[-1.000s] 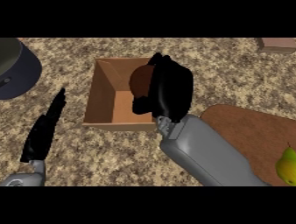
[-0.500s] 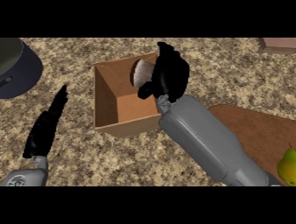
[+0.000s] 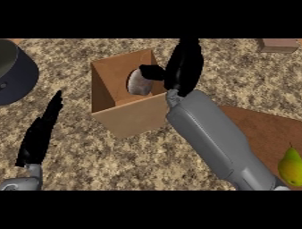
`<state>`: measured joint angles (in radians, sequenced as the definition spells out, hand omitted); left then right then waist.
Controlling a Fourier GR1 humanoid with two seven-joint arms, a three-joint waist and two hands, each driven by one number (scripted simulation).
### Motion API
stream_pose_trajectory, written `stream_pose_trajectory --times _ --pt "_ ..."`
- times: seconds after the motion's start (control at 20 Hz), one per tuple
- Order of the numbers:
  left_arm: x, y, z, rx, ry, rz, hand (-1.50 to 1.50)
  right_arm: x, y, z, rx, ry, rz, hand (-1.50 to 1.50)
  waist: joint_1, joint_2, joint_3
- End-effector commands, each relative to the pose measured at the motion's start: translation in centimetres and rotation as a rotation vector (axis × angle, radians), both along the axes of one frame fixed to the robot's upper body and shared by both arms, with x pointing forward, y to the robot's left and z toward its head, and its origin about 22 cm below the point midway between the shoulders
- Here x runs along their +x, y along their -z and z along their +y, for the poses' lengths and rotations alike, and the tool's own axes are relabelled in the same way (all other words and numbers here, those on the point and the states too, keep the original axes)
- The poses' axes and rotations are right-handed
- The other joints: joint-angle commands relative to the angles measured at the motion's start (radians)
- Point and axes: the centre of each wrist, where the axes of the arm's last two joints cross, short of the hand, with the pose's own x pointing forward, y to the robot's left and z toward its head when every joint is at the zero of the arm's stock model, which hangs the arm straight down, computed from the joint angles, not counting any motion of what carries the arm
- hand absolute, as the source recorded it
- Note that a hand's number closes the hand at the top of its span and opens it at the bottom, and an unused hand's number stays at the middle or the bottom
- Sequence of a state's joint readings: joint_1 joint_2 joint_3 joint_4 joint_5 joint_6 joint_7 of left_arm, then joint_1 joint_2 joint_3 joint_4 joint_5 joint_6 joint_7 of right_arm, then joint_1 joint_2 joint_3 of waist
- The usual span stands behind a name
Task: Pick the cupcake from the cutting board and place it in the cardboard box
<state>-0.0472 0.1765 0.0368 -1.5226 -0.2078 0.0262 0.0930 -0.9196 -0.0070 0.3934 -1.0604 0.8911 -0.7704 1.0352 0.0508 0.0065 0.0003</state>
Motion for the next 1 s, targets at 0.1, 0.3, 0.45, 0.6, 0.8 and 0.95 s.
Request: stream_pose_trajectory --times 0.1,0.3,0.45,0.6,0.8,0.95 --pt "-1.2 0.8 0.8 0.006 -0.043 0.013 0.0 -1.8 -0.5 -0.4 0.314 0.094 -0.186 -1.5 -0.039 -0.015 0.0" --pt "-1.5 -0.6 2.4 -0.002 -0.097 0.005 0.0 -2.4 0.6 -4.5 0.313 0.223 -0.228 -1.5 -0.081 -0.022 0.0" --pt "-2.4 0.8 2.3 -0.005 -0.106 0.014 0.0 -5.3 1.7 -8.0 0.307 0.272 -0.251 -1.5 -0.105 -0.027 0.0" --pt "-2.6 0.7 1.9 -0.001 -0.096 0.017 0.0 -8.9 1.2 -9.6 0.352 0.292 -0.307 -1.5 -0.096 -0.023 0.0" --pt "-2.9 0.2 2.7 -0.006 -0.086 0.011 0.0 -15.2 0.8 -12.8 0.336 0.28 -0.288 -1.5 -0.086 -0.019 0.0" --pt "-3.1 0.2 1.9 -0.01 -0.08 -0.007 0.0 -19.4 0.7 -15.1 0.323 0.25 -0.26 -1.5 -0.079 -0.015 0.0"
